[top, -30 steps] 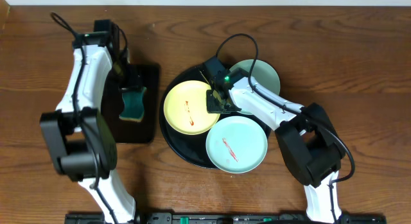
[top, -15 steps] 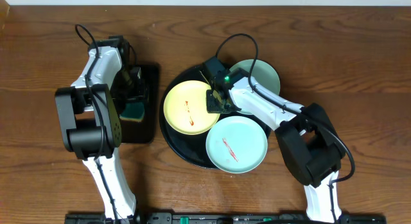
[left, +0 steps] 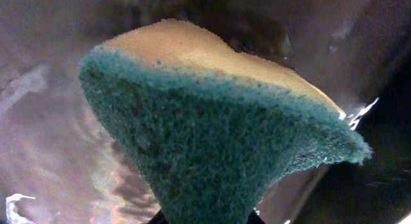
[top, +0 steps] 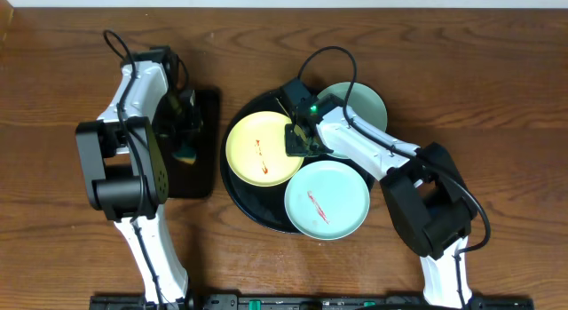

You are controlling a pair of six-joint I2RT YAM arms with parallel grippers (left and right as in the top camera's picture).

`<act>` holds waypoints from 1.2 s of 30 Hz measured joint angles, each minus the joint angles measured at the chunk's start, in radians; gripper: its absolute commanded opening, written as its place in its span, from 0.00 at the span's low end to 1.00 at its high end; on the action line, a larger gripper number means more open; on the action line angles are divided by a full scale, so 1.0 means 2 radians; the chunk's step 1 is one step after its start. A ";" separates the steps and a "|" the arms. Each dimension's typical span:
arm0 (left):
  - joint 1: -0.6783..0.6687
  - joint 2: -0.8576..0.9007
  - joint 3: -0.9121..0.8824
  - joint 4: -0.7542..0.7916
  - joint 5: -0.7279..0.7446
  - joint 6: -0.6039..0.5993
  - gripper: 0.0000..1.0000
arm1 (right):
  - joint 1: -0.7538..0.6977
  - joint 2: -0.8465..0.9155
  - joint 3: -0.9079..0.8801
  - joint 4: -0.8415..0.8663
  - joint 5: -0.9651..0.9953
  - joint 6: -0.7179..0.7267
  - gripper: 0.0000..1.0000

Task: Clean dirty plates on tray and stack at the side
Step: 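Grasp the green sponge from the black tray with the left gripper, then bring the held sponge over the yellow plate with the left gripper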

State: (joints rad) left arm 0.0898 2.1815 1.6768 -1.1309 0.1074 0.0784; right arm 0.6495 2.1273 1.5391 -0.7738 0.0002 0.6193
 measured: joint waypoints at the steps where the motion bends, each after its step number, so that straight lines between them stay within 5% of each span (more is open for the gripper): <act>1: 0.000 -0.004 0.005 0.000 0.000 -0.002 0.08 | 0.000 0.000 0.000 0.000 0.000 -0.001 0.01; 16: -0.044 -0.120 -0.004 -0.010 0.099 -0.062 0.07 | 0.000 0.000 0.000 0.003 0.000 -0.002 0.01; 36: -0.182 -0.118 -0.203 0.216 0.079 -0.237 0.07 | 0.000 0.000 0.000 0.004 -0.002 -0.005 0.01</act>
State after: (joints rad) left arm -0.2745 1.9446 1.2709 -0.6994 0.2657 -0.3965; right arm 0.6491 2.1277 1.5391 -0.7666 -0.0044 0.6090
